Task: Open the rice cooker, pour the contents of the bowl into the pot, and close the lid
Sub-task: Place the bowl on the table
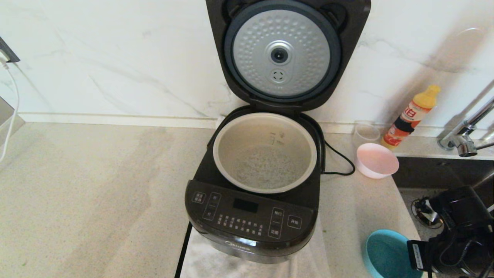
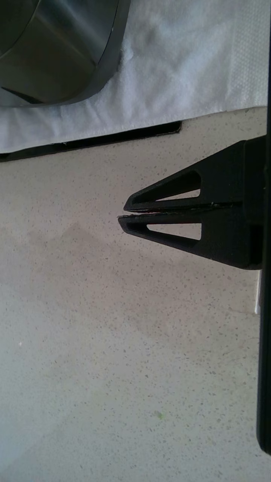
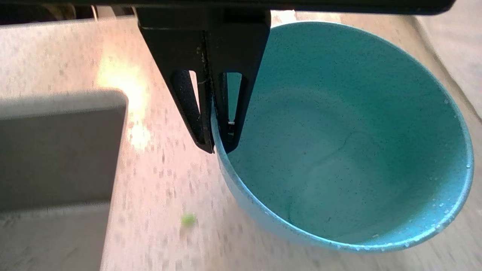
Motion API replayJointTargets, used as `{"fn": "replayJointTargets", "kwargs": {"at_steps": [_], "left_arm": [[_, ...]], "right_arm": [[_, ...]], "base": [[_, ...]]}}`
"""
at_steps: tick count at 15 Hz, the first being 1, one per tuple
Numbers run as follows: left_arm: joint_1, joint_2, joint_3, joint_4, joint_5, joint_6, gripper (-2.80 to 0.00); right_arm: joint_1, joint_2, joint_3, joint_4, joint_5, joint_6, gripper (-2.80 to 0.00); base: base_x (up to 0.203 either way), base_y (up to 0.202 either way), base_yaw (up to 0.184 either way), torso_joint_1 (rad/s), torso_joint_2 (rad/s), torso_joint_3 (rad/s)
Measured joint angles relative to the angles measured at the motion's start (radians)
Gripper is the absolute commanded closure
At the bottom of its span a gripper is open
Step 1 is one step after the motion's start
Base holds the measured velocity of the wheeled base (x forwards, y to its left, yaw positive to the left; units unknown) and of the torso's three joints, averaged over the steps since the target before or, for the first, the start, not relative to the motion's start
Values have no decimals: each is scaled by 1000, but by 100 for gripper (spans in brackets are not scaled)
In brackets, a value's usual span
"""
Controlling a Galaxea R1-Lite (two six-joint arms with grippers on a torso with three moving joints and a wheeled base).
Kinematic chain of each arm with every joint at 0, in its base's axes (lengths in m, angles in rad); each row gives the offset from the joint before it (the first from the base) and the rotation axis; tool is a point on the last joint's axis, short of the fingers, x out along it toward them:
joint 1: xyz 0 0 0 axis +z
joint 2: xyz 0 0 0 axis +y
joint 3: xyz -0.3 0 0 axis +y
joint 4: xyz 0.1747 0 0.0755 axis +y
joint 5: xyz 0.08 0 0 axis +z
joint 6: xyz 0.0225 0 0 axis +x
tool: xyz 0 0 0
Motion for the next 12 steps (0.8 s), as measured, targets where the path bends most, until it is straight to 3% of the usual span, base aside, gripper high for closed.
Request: {"fn": "replayJointTargets", "kwargs": {"at_steps": [10,11,12], "left_arm": [[0,0,0,0,0,0,0],[0,0,0,0,0,0,0],[0,0,0,-1,0,0,0]], "right_arm": [[-33,-123,-2,-20,-46,-14,-280],[-68,-158,-13,-17,-66,-37,0],[-109,-192,-25,-12,-79,-68,0]], "base": [[0,0,0,0,0,0],[0,0,0,0,0,0],[0,0,0,0,0,0]]}}
